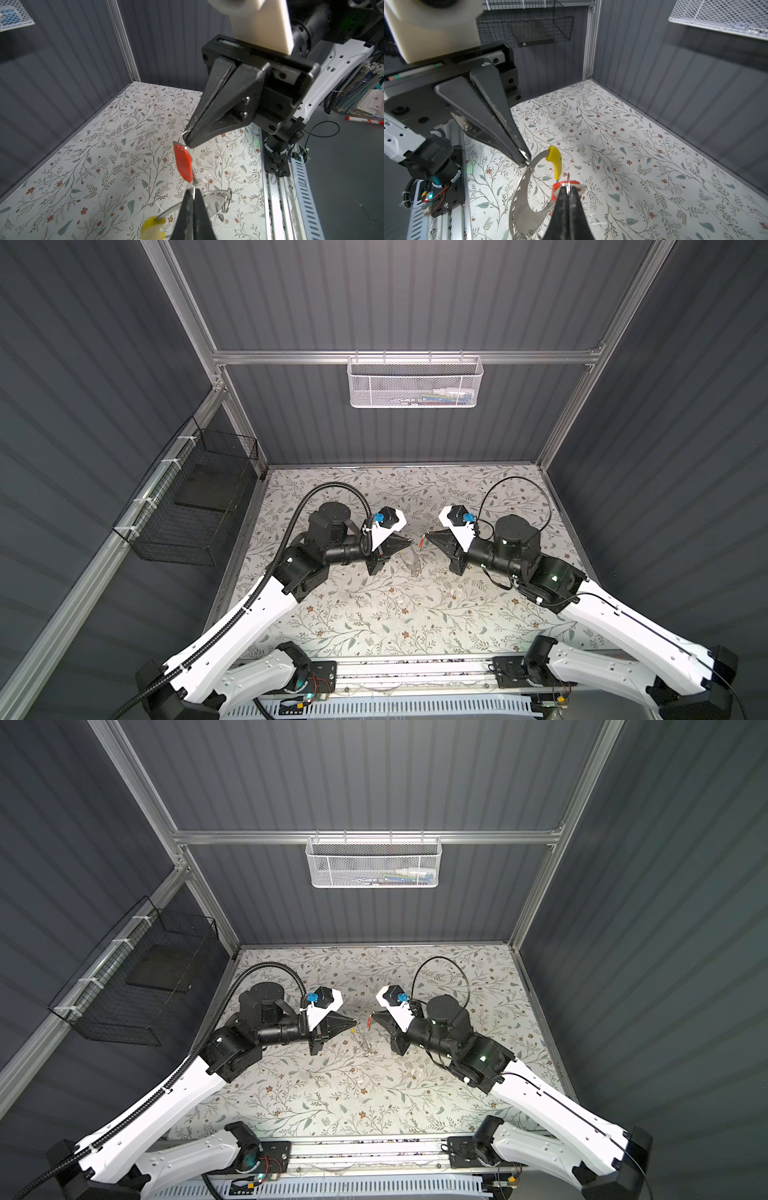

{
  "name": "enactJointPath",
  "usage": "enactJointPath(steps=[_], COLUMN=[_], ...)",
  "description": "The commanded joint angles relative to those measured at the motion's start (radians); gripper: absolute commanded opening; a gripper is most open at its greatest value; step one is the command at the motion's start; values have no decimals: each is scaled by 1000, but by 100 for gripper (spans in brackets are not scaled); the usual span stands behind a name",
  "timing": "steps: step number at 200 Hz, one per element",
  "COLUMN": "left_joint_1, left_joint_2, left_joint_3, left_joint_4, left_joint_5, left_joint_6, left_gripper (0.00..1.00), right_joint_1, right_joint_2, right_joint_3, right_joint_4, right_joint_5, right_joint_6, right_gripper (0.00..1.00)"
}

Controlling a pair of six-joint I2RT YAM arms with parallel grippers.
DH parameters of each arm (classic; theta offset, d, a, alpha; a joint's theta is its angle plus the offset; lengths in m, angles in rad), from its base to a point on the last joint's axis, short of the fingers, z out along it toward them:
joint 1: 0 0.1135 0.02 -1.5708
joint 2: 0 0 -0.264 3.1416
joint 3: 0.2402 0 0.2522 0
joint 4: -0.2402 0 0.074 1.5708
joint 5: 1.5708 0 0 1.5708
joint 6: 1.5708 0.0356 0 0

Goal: Put the keys on the keyring

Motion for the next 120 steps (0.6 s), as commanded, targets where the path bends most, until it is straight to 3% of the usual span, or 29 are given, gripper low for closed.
enactJointPath(steps=[1,75,120], left_joint_1=[-4,-4,-4], left_joint_2=[1,-116,-95], left_joint_3=[49,-74,-55], left_joint_4=[-3,90,64], left_joint_5=[19,-59,-44], left_joint_6=[12,10,-2], left_gripper=[0,0,0], right_joint_1=[41,70,72], right_joint_2=[21,1,1], right_joint_3=[45,10,11], right_joint_4=[-1,33,33], right_joint_5=[69,73,13], right_joint_6=[-87,-159,-168], right_gripper=[0,0,0])
